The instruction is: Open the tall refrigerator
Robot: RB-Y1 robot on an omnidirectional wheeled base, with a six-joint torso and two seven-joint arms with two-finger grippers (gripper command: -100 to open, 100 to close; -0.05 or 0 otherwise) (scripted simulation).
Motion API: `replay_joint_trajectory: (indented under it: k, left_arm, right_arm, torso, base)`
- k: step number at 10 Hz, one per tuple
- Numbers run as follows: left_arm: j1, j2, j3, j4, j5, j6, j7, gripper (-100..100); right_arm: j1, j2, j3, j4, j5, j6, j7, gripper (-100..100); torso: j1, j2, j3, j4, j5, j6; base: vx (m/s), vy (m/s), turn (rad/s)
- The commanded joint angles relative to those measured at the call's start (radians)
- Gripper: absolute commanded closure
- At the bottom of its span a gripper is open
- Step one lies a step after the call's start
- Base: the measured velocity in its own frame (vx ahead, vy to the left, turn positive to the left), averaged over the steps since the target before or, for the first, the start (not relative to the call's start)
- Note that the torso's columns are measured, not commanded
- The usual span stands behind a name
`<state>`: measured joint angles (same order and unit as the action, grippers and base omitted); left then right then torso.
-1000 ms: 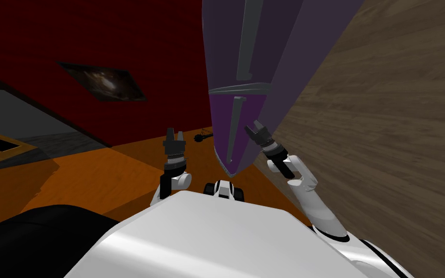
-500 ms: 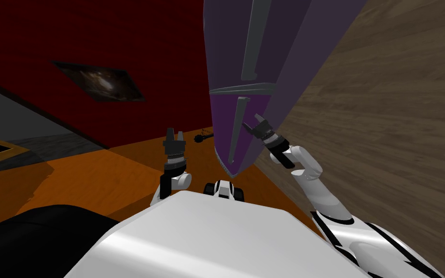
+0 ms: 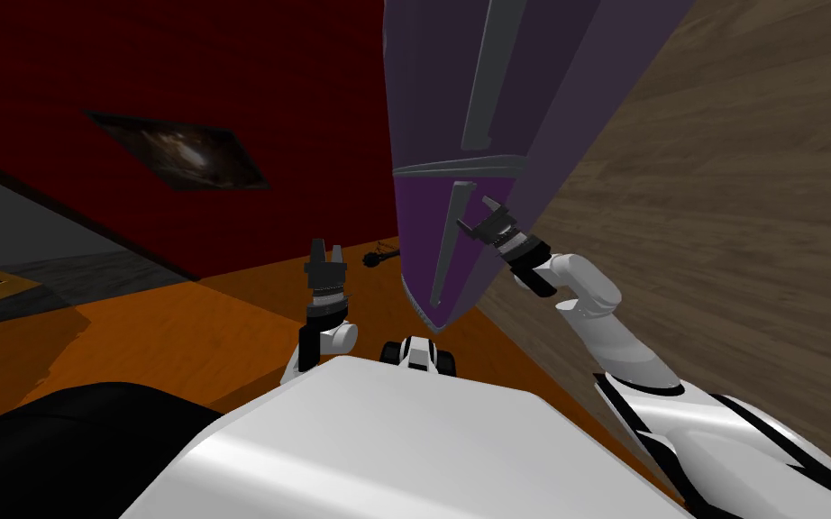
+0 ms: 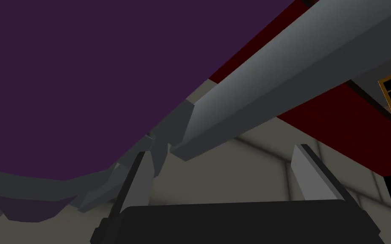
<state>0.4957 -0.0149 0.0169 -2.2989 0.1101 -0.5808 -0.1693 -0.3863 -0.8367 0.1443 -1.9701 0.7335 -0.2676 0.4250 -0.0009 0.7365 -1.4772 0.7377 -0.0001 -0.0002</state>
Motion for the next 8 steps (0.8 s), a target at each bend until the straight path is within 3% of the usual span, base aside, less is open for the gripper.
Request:
replay_joint_trajectory:
  k: [1, 2, 3, 4, 5, 6, 7, 8]
  left_arm:
    - [0.000, 0.000, 0.000, 0.000, 0.000, 0.000, 0.000, 0]
    - [0.000, 0.000, 0.000, 0.000, 0.000, 0.000, 0.000, 0]
    - [0.000, 0.000, 0.000, 0.000, 0.000, 0.000, 0.000, 0]
    - [0.000, 0.000, 0.000, 0.000, 0.000, 0.000, 0.000, 0]
    - [0.000, 0.000, 0.000, 0.000, 0.000, 0.000, 0.000, 0]
    - [0.000, 0.000, 0.000, 0.000, 0.000, 0.000, 0.000, 0]
    - [0.000, 0.000, 0.000, 0.000, 0.000, 0.000, 0.000, 0]
    - [0.000, 0.000, 0.000, 0.000, 0.000, 0.000, 0.000, 0]
  right_arm:
    - [-0.075, -0.076, 0.002, 0.034, 0.067, 0.035, 0.044, -100]
    - [-0.076, -0.077, 0.002, 0.034, 0.067, 0.035, 0.044, -100]
    - [-0.111, -0.110, 0.005, 0.049, 0.097, 0.050, 0.063, -100]
    - [-0.111, -0.110, 0.005, 0.049, 0.097, 0.050, 0.063, -100]
    - [-0.144, -0.141, 0.007, 0.064, 0.125, 0.064, 0.081, -100]
    - [-0.144, -0.141, 0.007, 0.064, 0.125, 0.064, 0.081, -100]
    - [-0.174, -0.170, 0.010, 0.077, 0.151, 0.078, 0.098, -100]
    - [-0.174, -0.170, 0.010, 0.077, 0.151, 0.078, 0.098, -100]
  torso:
    - [0.000, 0.000, 0.000, 0.000, 0.000, 0.000]
    - [0.001, -0.002, -0.002, 0.000, 0.001, 0.000]
    - [0.000, -0.002, -0.002, 0.000, 0.000, 0.000]
    - [-0.001, -0.004, -0.004, 0.001, 0.000, 0.000]
    - [0.000, -0.006, -0.006, 0.001, 0.001, -0.001]
    - [0.001, -0.009, -0.008, 0.001, 0.001, -0.001]
    - [0.001, -0.010, -0.009, 0.001, 0.001, -0.001]
    - [0.001, -0.011, -0.010, 0.001, 0.002, -0.001]
  base:
    - [0.012, 0.080, -0.037]
    - [0.011, 0.058, -0.019]
    - [-0.004, 0.048, -0.015]
    - [-0.001, 0.039, -0.019]
    - [0.000, 0.043, -0.022]
    - [0.002, 0.038, -0.011]
    - [0.005, 0.041, -0.018]
    - [-0.003, 0.035, -0.023]
